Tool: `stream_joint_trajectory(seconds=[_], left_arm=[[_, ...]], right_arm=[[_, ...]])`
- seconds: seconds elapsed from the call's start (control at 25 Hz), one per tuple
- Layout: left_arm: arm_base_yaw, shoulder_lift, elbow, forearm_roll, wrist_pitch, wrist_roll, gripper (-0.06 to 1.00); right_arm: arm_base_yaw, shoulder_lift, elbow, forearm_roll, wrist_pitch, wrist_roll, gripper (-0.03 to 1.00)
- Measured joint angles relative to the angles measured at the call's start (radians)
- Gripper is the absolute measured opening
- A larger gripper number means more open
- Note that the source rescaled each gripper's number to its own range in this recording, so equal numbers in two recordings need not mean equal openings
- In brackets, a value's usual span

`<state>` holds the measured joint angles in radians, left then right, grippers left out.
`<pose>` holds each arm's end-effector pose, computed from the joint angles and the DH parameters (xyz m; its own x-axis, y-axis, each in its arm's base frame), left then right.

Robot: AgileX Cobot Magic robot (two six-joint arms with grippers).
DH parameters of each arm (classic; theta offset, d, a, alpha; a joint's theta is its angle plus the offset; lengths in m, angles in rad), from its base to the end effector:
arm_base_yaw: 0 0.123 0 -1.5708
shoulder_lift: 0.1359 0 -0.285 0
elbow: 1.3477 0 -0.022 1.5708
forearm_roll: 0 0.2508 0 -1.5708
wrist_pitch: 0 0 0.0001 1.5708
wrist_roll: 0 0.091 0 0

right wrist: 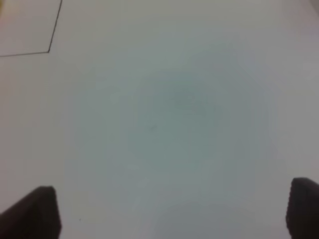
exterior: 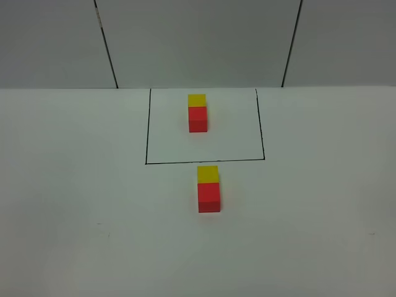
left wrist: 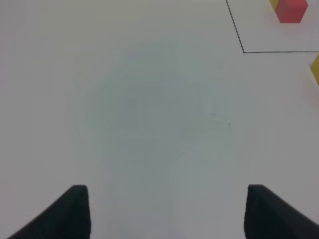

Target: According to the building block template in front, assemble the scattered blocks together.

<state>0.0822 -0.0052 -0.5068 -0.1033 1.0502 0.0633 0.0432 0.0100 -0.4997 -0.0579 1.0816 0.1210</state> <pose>-0.0056 -0.0086 0.2804 -0.4323 -0.0238 -0.9014 0.0036 0.9996 -0.0282 -0.0040 -0.0048 0.2757 -0.4802 0.0728 -0.8741 0.0467 0.9973 0.0574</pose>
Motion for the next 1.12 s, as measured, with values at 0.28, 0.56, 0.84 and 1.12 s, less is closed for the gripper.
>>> stream_joint_trajectory(seconds=[0.28, 0.56, 0.84, 1.12], left_arm=[[0.000, 0.000, 0.000, 0.000, 0.000, 0.000, 0.44], [0.000, 0.000, 0.000, 0.000, 0.000, 0.000, 0.44], [0.000, 0.000, 0.000, 0.000, 0.000, 0.000, 0.44], [0.000, 0.000, 0.000, 0.000, 0.000, 0.000, 0.44]], right_arm=[[0.000, 0.000, 0.000, -0.007, 0.000, 0.025, 0.79], [-0.001, 0.000, 0.000, -0.043, 0.000, 0.070, 0.77], [-0.024, 0.000, 0.000, -0.056, 0.001, 0.086, 0.75], [-0.024, 0.000, 0.000, -0.056, 0.001, 0.085, 0.68]])
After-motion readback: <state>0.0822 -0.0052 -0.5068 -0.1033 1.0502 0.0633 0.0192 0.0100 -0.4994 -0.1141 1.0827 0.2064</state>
